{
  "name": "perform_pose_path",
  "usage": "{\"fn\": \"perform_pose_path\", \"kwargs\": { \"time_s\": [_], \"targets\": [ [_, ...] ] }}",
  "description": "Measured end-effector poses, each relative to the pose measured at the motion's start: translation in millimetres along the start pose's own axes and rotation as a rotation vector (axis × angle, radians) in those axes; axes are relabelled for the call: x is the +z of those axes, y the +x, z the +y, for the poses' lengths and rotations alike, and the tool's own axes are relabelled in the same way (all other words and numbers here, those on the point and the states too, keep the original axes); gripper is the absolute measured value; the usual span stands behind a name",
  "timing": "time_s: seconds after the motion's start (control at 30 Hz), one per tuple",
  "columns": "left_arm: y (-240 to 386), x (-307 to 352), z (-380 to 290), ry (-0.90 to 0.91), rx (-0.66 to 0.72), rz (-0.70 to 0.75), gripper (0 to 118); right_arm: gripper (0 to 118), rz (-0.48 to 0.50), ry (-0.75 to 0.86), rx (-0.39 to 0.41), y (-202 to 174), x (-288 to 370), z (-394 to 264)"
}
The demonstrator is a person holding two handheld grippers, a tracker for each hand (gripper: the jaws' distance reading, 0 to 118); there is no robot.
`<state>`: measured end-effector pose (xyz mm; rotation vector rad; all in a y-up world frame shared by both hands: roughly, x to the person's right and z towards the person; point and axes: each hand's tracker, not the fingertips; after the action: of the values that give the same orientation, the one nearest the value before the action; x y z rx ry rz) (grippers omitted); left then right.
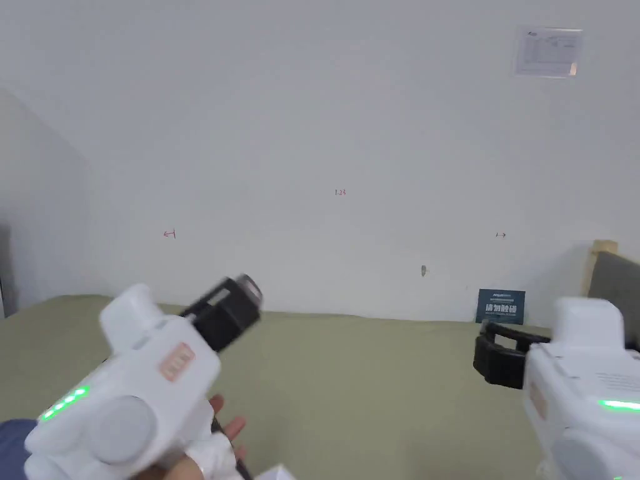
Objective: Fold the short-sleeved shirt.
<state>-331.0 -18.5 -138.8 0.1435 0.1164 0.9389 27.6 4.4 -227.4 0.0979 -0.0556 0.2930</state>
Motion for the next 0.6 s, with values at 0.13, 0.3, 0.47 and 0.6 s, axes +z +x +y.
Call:
{"fn": "perform_pose_path", "kwargs": {
  "time_s": [0.13, 0.3, 0.47, 0.6],
  "targets": [
    [-76.5, -6.9, -6.7, 0.029, 0.866, 0.027, 118, 118, -0.144, 0.465, 1.16, -59.3, 20.8, -29.6],
    [-95.3, 10.0, -17.3, 0.066, 0.656, 0.263, 118, 118, 0.177, 0.436, 1.005, -53.2, 21.6, -23.5],
    [-10.1, 14.5, 9.5, 0.099, -0.246, 0.317, 118, 118, 0.229, 0.16, 0.22, -5.5, 15.4, 5.2],
    [42.2, 24.5, 3.0, 0.242, -0.783, 0.303, 118, 118, 0.31, -0.135, -0.535, 36.8, -11.7, -23.7]
  ]
}}
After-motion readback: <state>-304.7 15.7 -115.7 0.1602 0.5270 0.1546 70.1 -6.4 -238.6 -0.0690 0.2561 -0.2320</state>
